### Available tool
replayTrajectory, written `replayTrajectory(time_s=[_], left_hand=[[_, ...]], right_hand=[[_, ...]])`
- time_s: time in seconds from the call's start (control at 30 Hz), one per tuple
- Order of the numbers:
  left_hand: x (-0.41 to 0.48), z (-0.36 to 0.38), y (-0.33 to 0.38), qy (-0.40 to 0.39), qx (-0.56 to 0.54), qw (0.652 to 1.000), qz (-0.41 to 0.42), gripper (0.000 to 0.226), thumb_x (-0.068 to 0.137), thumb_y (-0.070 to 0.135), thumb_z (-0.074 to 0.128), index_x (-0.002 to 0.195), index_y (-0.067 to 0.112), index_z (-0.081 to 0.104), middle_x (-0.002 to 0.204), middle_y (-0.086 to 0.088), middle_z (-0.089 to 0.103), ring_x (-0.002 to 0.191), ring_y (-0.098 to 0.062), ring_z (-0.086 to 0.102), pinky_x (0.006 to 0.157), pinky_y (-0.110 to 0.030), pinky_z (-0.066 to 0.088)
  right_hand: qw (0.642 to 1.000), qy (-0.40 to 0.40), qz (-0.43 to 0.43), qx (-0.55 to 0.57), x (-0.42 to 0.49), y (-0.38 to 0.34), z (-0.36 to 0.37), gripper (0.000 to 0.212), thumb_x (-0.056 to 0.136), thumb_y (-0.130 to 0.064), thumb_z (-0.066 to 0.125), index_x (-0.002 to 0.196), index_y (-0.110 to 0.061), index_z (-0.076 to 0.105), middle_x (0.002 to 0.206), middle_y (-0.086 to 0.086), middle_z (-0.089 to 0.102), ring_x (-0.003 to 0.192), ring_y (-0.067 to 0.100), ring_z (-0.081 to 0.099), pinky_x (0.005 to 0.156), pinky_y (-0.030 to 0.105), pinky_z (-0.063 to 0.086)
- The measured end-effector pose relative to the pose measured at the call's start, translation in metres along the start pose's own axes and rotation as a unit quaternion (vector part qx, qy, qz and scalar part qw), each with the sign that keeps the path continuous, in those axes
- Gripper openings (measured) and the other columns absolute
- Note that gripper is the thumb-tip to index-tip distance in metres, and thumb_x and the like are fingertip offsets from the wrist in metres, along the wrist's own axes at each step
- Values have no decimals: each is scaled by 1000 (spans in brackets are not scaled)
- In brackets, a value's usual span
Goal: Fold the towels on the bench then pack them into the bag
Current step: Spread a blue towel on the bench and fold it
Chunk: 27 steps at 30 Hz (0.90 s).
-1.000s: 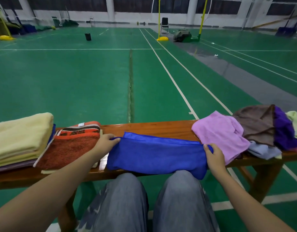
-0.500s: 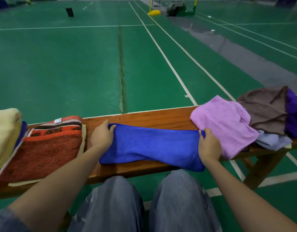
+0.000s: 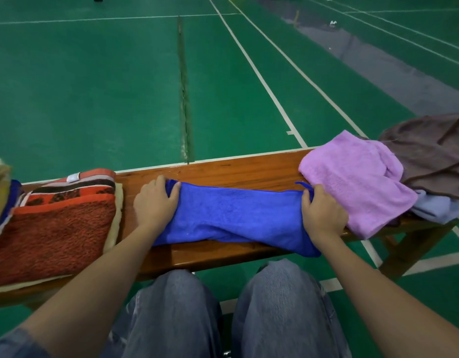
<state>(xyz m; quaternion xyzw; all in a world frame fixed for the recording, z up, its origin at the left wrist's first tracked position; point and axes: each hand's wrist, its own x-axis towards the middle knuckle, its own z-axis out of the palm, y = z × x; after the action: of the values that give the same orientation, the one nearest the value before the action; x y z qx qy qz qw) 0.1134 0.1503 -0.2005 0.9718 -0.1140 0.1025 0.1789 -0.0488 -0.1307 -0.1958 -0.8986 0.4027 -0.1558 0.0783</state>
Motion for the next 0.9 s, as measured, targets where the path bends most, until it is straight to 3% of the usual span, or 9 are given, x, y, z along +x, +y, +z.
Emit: replayTrajectory(time_s=[0.23, 0.4, 0.6, 0.77, 0.9], left_hand=[[1, 1, -1, -9, -29, 1000, 10, 34, 92, 34, 53, 106, 3, 56, 109, -12, 52, 102, -28, 47, 86, -40, 39], [-1, -1, 1, 6, -50, 998, 45, 18, 93, 25, 53, 88, 9, 46, 90, -6, 49, 89, -26, 46, 79, -37, 36], [-3, -4, 4, 12, -83, 995, 50, 6, 89, 9, 54, 92, 13, 51, 89, -1, 55, 88, -22, 52, 81, -38, 42], [-2, 0, -2, 24, -65, 995, 77, 16, 91, 11, 50, 98, 6, 64, 94, -7, 62, 91, -26, 54, 81, -39, 42], [-3, 0, 2, 48, -75, 994, 66, 38, 100, 24, 38, 82, 2, 63, 79, -8, 58, 76, -22, 50, 73, -38, 40]], right_hand=[[1000, -4, -7, 15, -1, 3, 2, 26, 92, -27, 45, 105, -5, 51, 101, 18, 63, 89, 39, 60, 65, 37, 38], [998, 38, -33, 34, -2, 3, 4, 18, 90, -16, 51, 99, -1, 54, 105, 20, 55, 95, 39, 55, 62, 40, 37], [989, 110, -81, 49, -2, 4, 6, 12, 76, -7, 63, 76, 2, 55, 81, 22, 53, 74, 38, 53, 60, 43, 42], [985, 127, -88, 76, -3, 6, 9, 28, 72, -25, 37, 70, -1, 54, 74, 18, 53, 72, 34, 50, 63, 40, 41], [989, 106, -71, 80, -2, 7, 9, 20, 68, -20, 45, 77, -4, 53, 79, 18, 56, 79, 36, 51, 70, 42, 41]])
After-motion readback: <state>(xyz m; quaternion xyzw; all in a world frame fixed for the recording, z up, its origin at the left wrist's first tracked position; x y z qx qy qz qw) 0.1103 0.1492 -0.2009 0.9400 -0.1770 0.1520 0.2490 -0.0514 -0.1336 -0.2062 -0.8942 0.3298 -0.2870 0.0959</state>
